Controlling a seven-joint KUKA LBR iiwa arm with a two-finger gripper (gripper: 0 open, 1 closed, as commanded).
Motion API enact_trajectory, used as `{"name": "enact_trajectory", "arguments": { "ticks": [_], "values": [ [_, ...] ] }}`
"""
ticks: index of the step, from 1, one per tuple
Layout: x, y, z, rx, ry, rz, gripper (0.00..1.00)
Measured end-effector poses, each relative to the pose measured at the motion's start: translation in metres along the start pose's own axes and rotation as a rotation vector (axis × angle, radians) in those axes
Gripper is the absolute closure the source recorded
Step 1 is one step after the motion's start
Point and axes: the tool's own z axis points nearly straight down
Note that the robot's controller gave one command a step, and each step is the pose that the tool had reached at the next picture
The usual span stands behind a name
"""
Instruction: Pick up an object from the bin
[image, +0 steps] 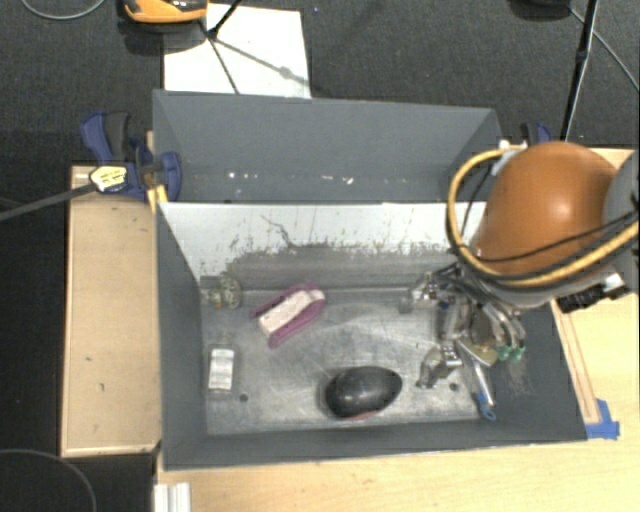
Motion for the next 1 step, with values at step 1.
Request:
{"name": "enact_trajectory", "arguments": {
  "ticks": [1],
  "values": [
    [-0.0186, 0.0297, 0.1638, 0.001, 0.009, 0.206, 0.00]
  ]
}}
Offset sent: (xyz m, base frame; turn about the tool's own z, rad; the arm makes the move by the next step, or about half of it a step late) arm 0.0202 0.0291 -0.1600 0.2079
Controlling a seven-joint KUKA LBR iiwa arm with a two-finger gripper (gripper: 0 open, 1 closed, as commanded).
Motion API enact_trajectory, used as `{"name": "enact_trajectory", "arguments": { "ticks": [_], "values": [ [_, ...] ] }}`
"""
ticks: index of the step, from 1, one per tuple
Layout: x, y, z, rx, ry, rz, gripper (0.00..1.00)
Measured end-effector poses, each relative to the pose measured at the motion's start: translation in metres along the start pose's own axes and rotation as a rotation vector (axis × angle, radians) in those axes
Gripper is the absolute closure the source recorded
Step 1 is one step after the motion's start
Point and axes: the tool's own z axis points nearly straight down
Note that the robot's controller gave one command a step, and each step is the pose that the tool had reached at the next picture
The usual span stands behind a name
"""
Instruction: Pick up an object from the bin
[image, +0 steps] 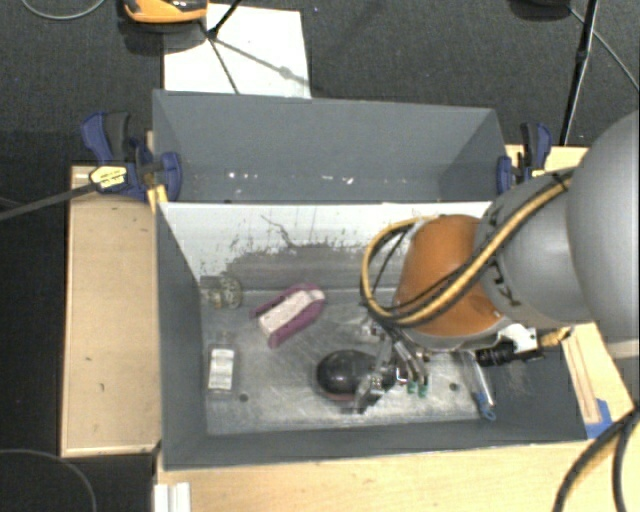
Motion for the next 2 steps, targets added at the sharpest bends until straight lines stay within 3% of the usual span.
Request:
{"name": "enact_trajectory", "arguments": {
  "ticks": [1, 2],
  "values": [
    [-0.0016, -0.0003, -0.0040, -0.001, -0.006, 0.001, 1.00],
    [-0.0015, -0.0004, -0.0039, -0.001, -0.006, 0.002, 0.00]
  ]
}}
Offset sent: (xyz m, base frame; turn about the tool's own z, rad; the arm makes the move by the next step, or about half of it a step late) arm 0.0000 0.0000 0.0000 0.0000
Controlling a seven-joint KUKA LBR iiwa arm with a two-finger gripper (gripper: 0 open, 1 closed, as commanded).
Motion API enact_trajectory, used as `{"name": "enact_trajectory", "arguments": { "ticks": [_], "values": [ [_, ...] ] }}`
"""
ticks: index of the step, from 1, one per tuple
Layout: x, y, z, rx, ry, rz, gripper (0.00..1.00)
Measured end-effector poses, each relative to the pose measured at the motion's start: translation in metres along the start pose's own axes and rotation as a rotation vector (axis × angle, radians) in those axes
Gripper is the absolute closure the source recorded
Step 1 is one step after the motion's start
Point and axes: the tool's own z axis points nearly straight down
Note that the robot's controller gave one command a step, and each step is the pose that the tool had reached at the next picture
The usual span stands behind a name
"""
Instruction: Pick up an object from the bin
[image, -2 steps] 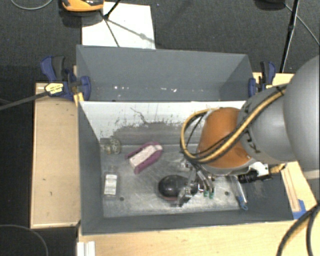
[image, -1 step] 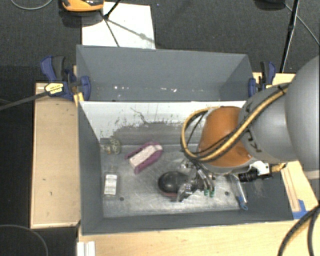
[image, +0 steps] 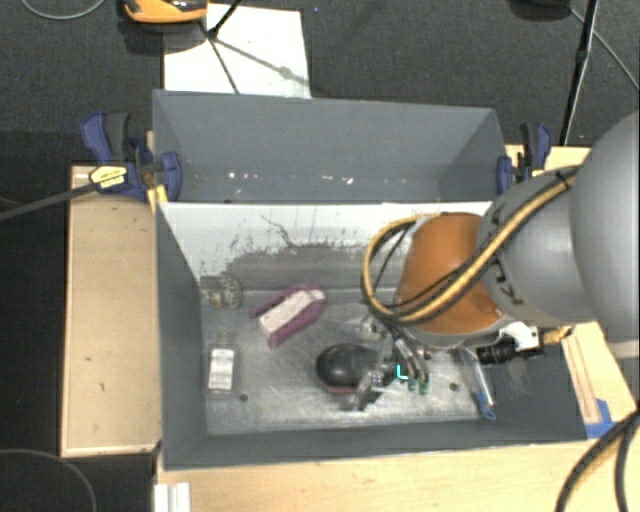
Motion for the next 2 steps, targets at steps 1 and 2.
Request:
{"name": "enact_trajectory", "arguments": {
  "ticks": [1, 2],
  "values": [
    [0.000, 0.000, 0.000, 0.000, 0.000, 0.001, 1.00],
    [0.008, -0.023, -0.123, -0.001, -0.008, -0.011, 1.00]
  ]
}}
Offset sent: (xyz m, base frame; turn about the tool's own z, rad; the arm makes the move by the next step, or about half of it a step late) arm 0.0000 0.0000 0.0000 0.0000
